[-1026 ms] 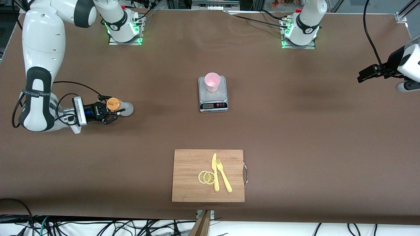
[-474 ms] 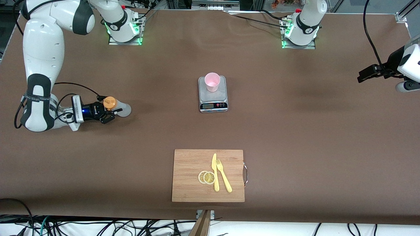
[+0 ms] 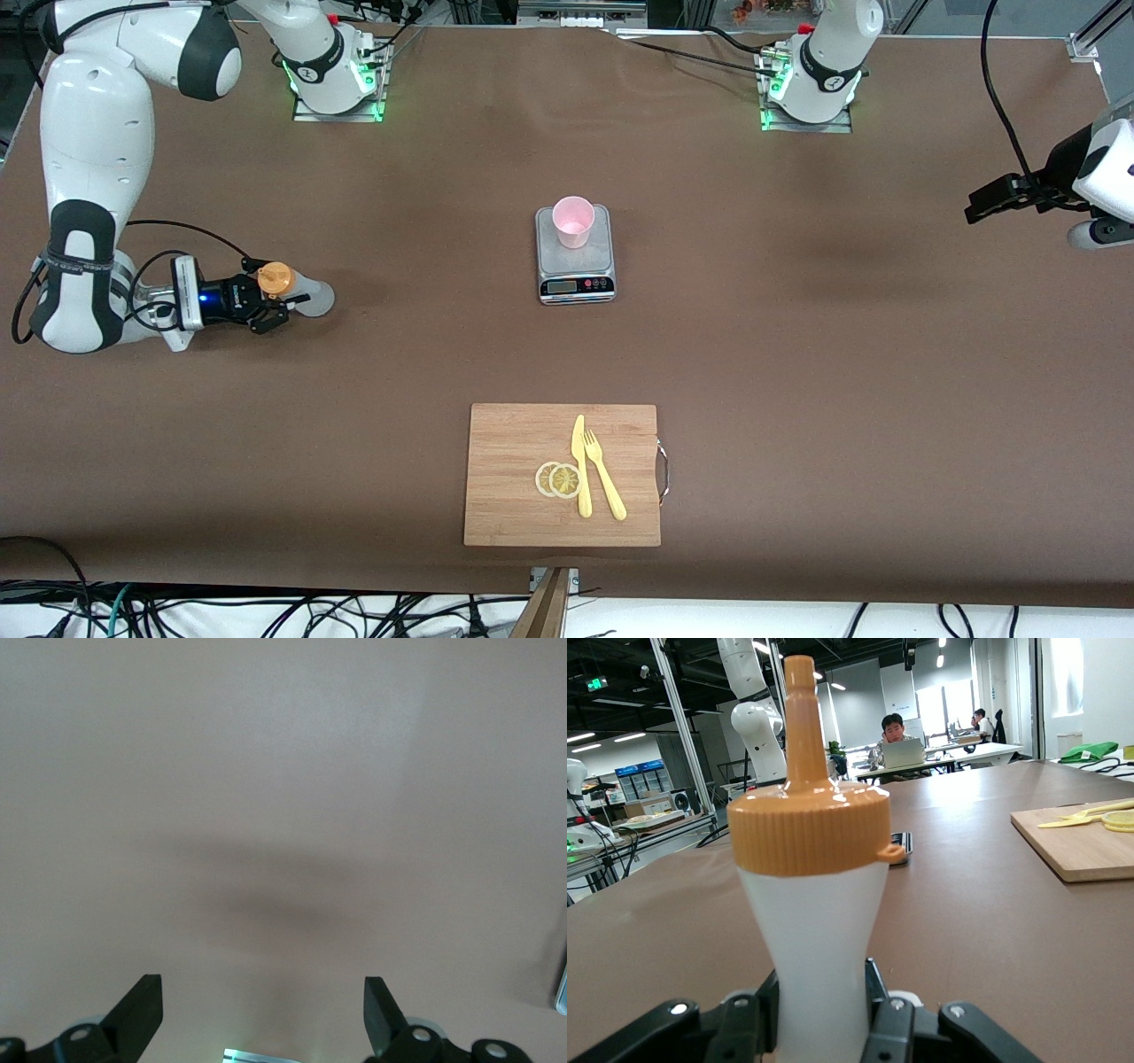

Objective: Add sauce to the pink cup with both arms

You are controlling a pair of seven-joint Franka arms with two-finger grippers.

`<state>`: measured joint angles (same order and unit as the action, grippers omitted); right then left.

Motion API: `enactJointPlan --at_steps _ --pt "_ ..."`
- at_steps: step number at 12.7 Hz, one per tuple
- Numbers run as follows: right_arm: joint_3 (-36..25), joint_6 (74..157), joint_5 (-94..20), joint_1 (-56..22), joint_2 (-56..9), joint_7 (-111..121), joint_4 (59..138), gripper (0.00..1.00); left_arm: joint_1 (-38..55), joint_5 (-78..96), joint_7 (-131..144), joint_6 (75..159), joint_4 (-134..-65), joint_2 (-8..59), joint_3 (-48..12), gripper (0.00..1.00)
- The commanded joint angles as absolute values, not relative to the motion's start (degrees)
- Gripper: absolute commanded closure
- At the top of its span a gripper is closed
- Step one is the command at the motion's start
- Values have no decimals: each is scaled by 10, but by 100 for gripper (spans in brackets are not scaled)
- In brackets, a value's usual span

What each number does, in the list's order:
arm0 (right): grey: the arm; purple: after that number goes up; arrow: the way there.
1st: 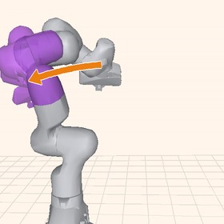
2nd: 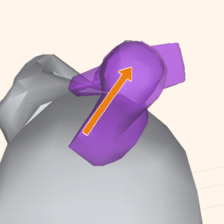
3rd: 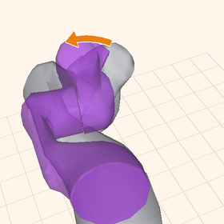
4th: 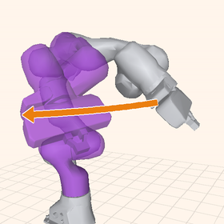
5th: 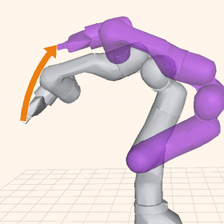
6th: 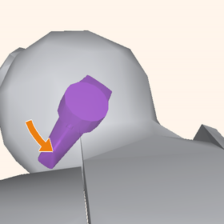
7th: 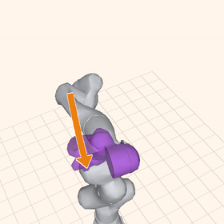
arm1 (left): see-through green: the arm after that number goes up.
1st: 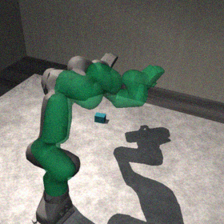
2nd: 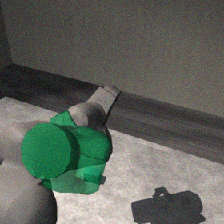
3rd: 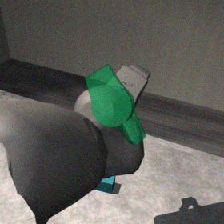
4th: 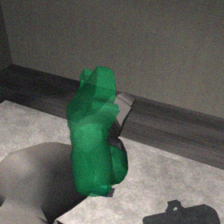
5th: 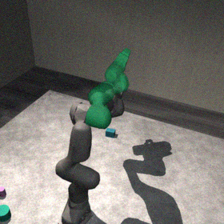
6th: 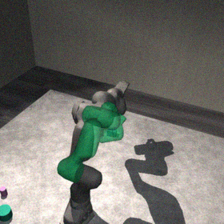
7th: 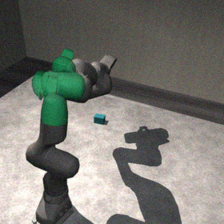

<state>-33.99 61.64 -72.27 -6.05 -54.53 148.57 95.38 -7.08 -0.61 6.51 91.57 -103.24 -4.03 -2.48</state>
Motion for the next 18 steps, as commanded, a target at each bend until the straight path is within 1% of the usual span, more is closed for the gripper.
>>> enactJointPlan --at_steps 1,6,7,8,9,14,17,18 --pt "-334 604 -713 -47 -557 1493 935 100 -73 -15 57 919 -1033 -41 -28 0" --pt "-335 604 -712 -29 -590 1513 913 100 -73 -14 57 919 -1033 -41 -28 0" --pt "-335 603 -711 -27 -589 1513 913 85 -73 -14 57 919 -1034 -41 -28 0" --pt "-335 599 -707 -29 -589 1512 913 21 -73 -14 57 919 -1034 -41 -28 0" --pt "-334 598 -706 -27 -589 1513 913 0 -73 -14 57 919 -1034 -41 -28 0" --pt "-344 585 -670 -25 -570 1486 897 0 -73 -14 57 919 -1034 -40 -28 0" --pt "-404 544 -669 -39 -563 1400 848 0 -73 -14 57 919 -1034 -41 -27 0" --pt "-414 528 -669 -40 -558 1364 829 0 -73 -14 57 919 -1034 -41 -28 0"
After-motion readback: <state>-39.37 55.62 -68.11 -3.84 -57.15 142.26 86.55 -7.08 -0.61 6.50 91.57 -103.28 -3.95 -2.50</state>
